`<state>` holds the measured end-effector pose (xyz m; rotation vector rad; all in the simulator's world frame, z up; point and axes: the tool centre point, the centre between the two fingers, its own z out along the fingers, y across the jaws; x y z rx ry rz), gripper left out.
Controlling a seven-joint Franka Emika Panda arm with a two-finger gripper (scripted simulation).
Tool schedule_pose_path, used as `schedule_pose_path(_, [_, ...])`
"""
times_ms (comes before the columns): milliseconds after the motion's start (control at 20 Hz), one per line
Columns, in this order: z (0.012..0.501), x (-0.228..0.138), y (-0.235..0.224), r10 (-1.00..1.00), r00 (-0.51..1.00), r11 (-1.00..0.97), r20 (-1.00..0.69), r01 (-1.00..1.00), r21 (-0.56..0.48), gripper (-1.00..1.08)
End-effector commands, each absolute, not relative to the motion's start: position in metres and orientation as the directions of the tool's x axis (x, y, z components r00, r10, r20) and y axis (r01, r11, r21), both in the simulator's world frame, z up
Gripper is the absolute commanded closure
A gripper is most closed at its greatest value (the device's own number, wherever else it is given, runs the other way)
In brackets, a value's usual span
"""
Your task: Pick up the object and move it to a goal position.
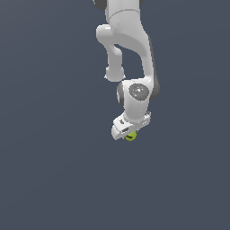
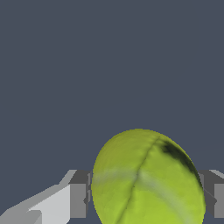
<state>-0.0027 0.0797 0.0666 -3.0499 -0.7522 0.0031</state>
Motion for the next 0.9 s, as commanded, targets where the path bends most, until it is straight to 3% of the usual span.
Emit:
schedule_pose_path(0, [0.082, 0.004, 0.073, 0.465, 0.885, -0.885, 0.001, 0.465, 0.000, 1.08])
schedule_pose_path(850, [0.229, 0.067, 0.011, 0.466, 0.885, -0.885, 0.001, 0.466, -0.002, 1.08])
